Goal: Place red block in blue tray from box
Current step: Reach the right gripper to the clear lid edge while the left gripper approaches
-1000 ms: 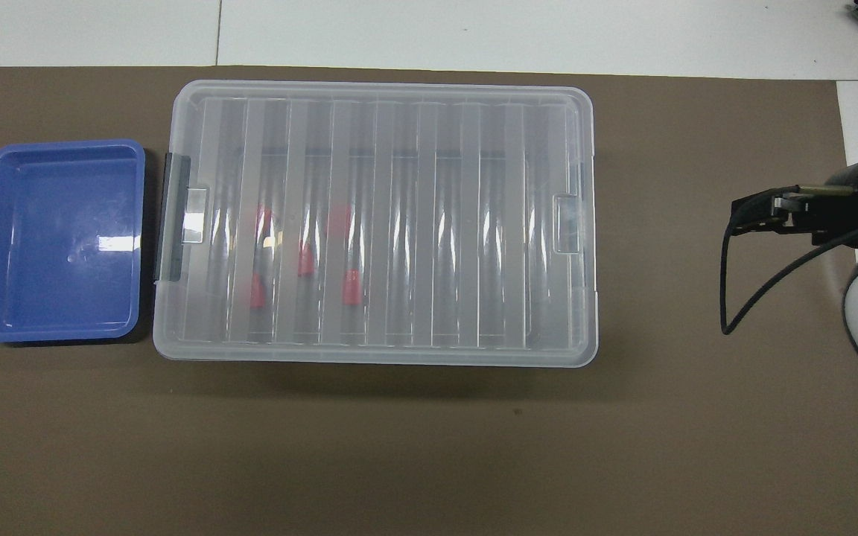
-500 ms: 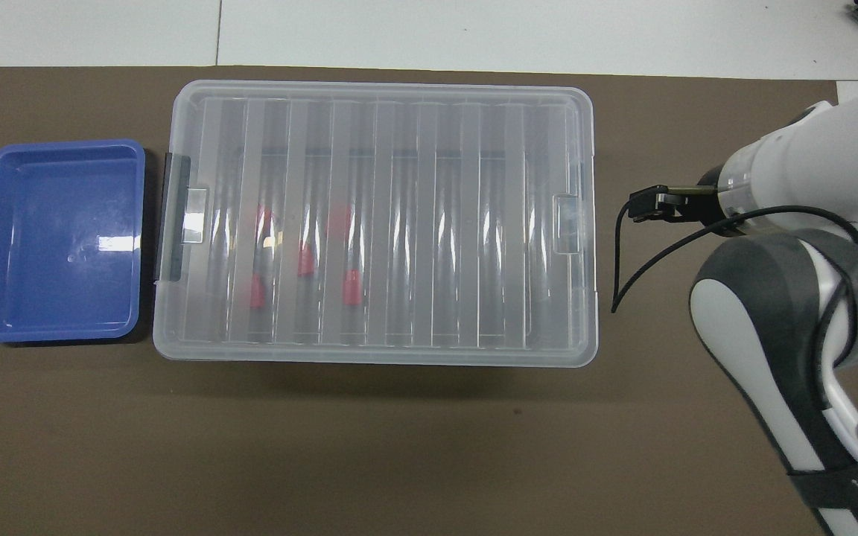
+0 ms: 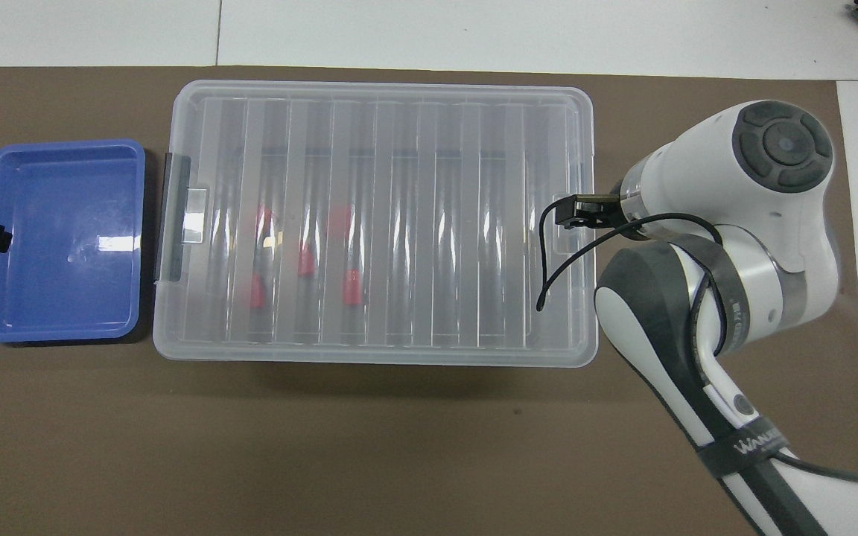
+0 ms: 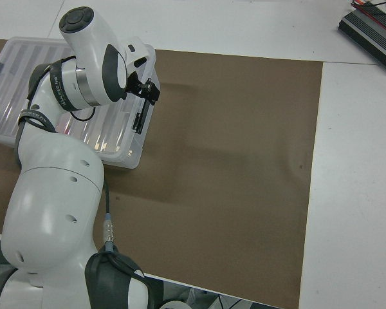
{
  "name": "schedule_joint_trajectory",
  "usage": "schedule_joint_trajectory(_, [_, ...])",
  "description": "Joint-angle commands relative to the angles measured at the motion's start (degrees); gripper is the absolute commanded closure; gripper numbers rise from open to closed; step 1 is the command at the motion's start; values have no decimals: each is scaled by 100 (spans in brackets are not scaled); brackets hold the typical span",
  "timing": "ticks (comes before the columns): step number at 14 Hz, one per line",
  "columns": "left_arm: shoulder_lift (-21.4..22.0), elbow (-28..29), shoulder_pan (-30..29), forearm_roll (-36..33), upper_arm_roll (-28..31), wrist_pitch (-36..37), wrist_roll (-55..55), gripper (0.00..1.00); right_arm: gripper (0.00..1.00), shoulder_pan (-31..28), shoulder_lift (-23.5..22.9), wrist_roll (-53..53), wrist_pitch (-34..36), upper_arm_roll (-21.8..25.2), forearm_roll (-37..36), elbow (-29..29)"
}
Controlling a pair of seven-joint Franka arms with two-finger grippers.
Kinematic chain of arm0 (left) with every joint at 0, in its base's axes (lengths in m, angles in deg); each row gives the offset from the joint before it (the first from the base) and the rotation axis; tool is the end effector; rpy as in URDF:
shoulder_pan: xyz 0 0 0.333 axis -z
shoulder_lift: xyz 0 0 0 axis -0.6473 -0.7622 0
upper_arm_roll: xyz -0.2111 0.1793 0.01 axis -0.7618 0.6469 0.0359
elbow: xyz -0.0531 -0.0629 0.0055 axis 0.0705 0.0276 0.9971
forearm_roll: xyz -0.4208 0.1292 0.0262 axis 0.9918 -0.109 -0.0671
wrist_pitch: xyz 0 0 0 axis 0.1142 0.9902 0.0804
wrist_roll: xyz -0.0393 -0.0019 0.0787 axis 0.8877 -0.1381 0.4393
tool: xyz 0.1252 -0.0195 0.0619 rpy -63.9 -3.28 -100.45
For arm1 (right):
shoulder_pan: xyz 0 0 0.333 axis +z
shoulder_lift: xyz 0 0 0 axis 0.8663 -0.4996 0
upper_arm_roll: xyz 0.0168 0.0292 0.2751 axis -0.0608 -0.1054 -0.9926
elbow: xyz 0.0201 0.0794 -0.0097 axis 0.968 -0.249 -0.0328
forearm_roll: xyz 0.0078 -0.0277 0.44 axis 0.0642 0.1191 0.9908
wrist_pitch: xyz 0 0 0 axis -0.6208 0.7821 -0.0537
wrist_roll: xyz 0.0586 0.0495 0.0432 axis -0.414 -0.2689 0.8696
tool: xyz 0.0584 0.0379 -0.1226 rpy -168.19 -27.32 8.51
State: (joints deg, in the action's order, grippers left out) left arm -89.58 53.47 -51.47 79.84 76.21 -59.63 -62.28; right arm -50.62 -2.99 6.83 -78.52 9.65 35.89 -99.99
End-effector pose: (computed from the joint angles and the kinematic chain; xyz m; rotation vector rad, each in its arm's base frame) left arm 0.6111 0.0222 0.5566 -3.0477 0.4753 0.0022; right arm 0.6392 0.1717 0.3817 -3.1191 0.1400 -0.1167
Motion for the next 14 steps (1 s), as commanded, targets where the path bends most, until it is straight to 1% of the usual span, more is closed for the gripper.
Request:
schedule_joint_trajectory(1, [233,351,94,-35,56,-203,-231,0,2,-53,110,-15,-30,-6,-151,-272])
schedule_joint_trajectory(4, [278,501,102,-35,56,-554,-1361,0,2,-141,119,423,49,20,-186,-308])
schedule_joint_trajectory(5, [286,589,137,-35,47,-833,-1853,0,2,-229,119,572,84,20,-195,-308])
schedule_joint_trajectory(6, [295,711,250,-35,47,-1193,-2597,0,2,-282,110,835,145,20,-256,-291])
schedule_joint_trajectory(7, [339,800,330,-26,47,-1353,-3240,0,2,-352,110,1090,207,20,-335,-265])
schedule_joint_trajectory(8, [357,879,339,-26,47,-1494,-3655,0,2,-413,101,1353,216,20,-397,-256])
schedule_joint_trajectory(11, [374,932,339,62,38,-1583,-4219,0,2,-624,92,2188,216,20,-607,-229])
schedule_joint_trajectory(13, [374,967,383,307,38,-1670,-5193,0,2,-782,92,2803,234,20,-652,-229])
schedule_joint_trajectory(14, [487,1168,418,334,38,-1714,-5615,0,2,-879,92,3146,251,20,-670,-229])
